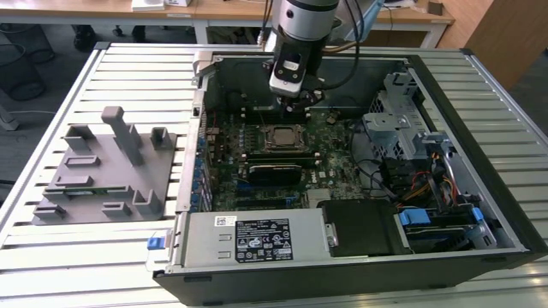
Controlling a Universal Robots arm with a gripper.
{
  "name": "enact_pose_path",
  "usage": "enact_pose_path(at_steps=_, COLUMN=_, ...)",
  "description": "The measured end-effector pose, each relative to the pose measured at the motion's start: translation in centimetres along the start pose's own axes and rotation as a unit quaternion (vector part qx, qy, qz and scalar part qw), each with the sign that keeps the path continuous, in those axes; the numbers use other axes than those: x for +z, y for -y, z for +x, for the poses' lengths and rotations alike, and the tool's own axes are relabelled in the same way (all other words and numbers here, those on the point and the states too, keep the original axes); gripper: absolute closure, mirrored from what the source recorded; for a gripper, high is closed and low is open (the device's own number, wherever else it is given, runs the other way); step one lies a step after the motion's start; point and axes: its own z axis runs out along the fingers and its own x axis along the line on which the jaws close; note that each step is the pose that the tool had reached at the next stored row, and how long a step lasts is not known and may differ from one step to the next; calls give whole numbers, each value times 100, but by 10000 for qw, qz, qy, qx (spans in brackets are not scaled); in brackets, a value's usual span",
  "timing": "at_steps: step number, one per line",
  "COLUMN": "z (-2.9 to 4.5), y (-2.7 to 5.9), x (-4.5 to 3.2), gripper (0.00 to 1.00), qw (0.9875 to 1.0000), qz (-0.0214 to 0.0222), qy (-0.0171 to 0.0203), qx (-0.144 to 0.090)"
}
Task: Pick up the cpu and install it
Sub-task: 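Install the first cpu locking lever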
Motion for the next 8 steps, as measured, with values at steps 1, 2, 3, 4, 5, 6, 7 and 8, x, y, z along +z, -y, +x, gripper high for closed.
enact_pose_path(at_steps=1, z=12, y=15, x=1, gripper=89, qw=10000, qz=-3, qy=3, qx=-9)
enact_pose_path(at_steps=2, z=30, y=34, x=4, gripper=89, qw=10000, qz=-11, qy=10, qx=-10)
enact_pose_path(at_steps=3, z=54, y=61, x=6, gripper=89, qw=10000, qz=-24, qy=21, qx=-11)
enact_pose_path(at_steps=4, z=73, y=84, x=9, gripper=89, qw=10000, qz=-38, qy=34, qx=-11)
enact_pose_path(at_steps=5, z=92, y=106, x=11, gripper=89, qw=10000, qz=-54, qy=48, qx=-11)
enact_pose_path(at_steps=6, z=112, y=129, x=13, gripper=89, qw=9999, qz=-78, qy=68, qx=-12)
enact_pose_path(at_steps=7, z=131, y=150, x=15, gripper=89, qw=9999, qz=-107, qy=93, qx=-13)
enact_pose_path(at_steps=8, z=146, y=167, x=17, gripper=89, qw=9998, qz=-139, qy=121, qx=-14)
